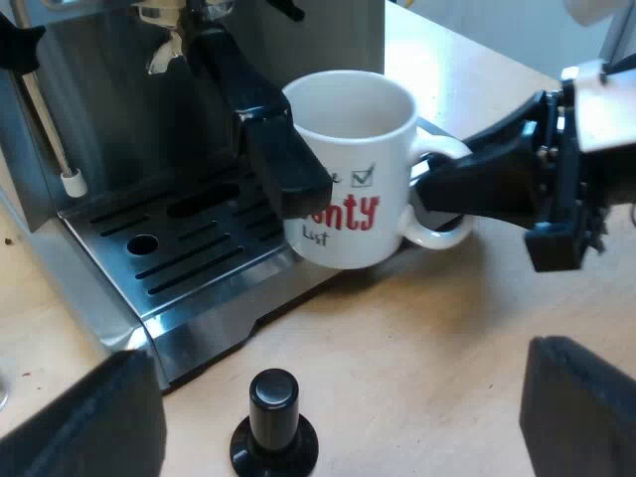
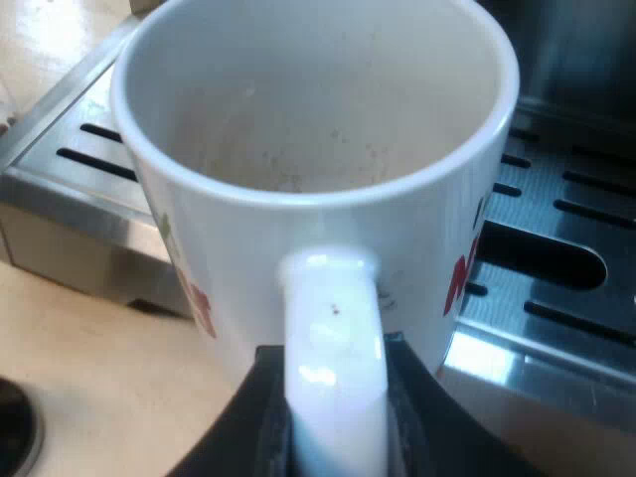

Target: Remove mug from coffee machine

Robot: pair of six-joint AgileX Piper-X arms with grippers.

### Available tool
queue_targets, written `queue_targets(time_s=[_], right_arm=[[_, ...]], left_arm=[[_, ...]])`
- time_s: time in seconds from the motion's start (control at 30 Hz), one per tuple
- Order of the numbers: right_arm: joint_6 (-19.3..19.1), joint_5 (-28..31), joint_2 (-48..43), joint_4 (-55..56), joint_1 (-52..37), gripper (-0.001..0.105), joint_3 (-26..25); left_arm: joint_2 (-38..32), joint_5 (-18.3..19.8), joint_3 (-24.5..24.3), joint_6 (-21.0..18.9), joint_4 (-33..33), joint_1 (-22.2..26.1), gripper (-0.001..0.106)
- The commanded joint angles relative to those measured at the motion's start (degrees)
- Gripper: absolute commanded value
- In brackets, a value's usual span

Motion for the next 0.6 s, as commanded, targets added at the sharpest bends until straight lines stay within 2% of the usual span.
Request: queue_targets(time_s=[0.03,0.6], right_arm=[[-0.5,2.14,-1.42,-0.23,1.13,0.0,0.17],[0.07,2.93,-4.6,3.49,1.63,0.0,0.15]], left_arm=[[0.1,0.26,-0.15,-0.12,-0.88,-0.17,0.079],[0.1,0.26,-0.15,-0.12,-0.88,-0.17,0.079]])
